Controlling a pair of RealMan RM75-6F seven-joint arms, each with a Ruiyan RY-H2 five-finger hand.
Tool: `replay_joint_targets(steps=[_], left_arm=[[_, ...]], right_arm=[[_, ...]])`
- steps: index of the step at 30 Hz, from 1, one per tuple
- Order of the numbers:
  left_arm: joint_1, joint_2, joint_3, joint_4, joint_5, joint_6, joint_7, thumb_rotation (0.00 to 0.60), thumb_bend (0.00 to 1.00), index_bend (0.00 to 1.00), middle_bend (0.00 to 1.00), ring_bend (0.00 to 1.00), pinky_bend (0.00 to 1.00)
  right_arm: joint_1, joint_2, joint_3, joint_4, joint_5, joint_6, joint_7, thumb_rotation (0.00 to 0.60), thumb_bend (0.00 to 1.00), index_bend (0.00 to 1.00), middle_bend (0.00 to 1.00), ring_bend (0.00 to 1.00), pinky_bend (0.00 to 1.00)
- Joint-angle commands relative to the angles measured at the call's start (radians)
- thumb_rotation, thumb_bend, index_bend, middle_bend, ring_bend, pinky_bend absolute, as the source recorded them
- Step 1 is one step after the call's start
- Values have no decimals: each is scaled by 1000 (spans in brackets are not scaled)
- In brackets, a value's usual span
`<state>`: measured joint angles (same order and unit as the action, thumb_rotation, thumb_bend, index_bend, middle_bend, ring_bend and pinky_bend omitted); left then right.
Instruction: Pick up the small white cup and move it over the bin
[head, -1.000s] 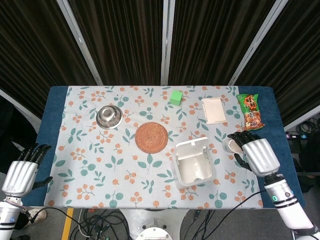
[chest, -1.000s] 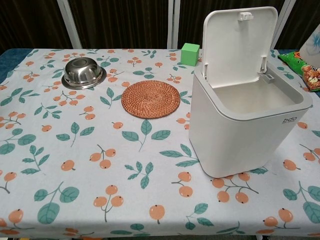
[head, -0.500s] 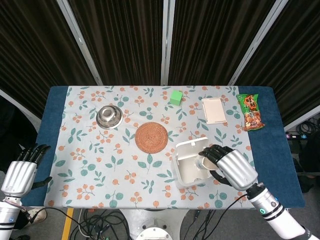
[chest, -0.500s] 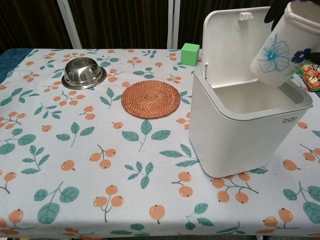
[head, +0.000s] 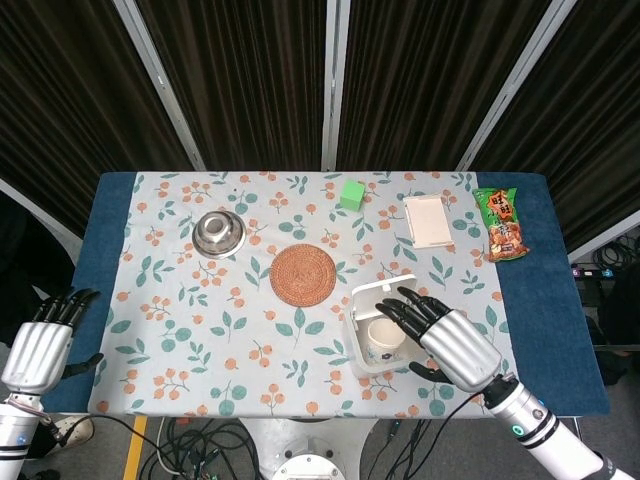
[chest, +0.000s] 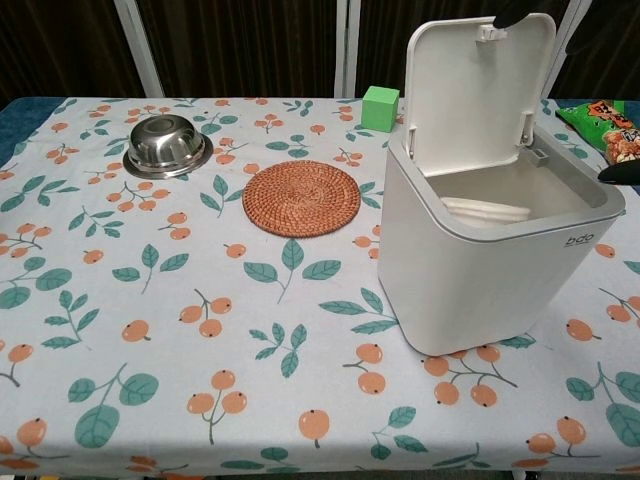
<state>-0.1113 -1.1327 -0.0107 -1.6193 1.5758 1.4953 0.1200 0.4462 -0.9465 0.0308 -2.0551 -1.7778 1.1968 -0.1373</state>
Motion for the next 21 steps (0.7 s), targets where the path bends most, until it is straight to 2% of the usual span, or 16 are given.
replay_joint_targets(steps=[1, 4, 8, 11, 13, 17, 21], left_arm=[[0, 0, -1, -1, -1, 1, 0, 600, 32, 159, 159, 88, 193], [1, 1, -2, -1, -1, 4, -2, 600, 33, 159, 159, 88, 192], [2, 2, -5, -2, 4, 12, -3, 600, 32, 159, 159, 87, 192], [1, 4, -5, -8, 8, 15, 3, 600, 32, 159, 159, 87, 193], [0, 6, -7, -14, 9, 16, 7, 600, 32, 159, 159, 88, 193], [-2, 14, -13, -31, 13, 21, 22, 600, 32, 159, 159, 88, 192], [-6, 19, -17, -37, 8, 17, 28, 600, 32, 159, 159, 88, 192]], right_arm=[[-18, 12, -1, 9, -10, 35, 3, 600, 67, 27, 124, 31, 234], [-70, 35, -2, 37, -15, 123, -12, 600, 68, 27, 121, 31, 226], [-187, 35, -13, 138, 39, 267, -77, 600, 70, 7, 94, 14, 196], [-260, 4, -30, 244, 106, 329, -38, 600, 77, 0, 27, 0, 72], [-294, -21, -34, 318, 154, 351, 10, 600, 86, 0, 4, 0, 12], [-362, -94, -13, 466, 278, 393, 45, 600, 93, 0, 0, 0, 0], [-393, -131, 4, 514, 365, 379, 43, 600, 94, 0, 0, 0, 0]])
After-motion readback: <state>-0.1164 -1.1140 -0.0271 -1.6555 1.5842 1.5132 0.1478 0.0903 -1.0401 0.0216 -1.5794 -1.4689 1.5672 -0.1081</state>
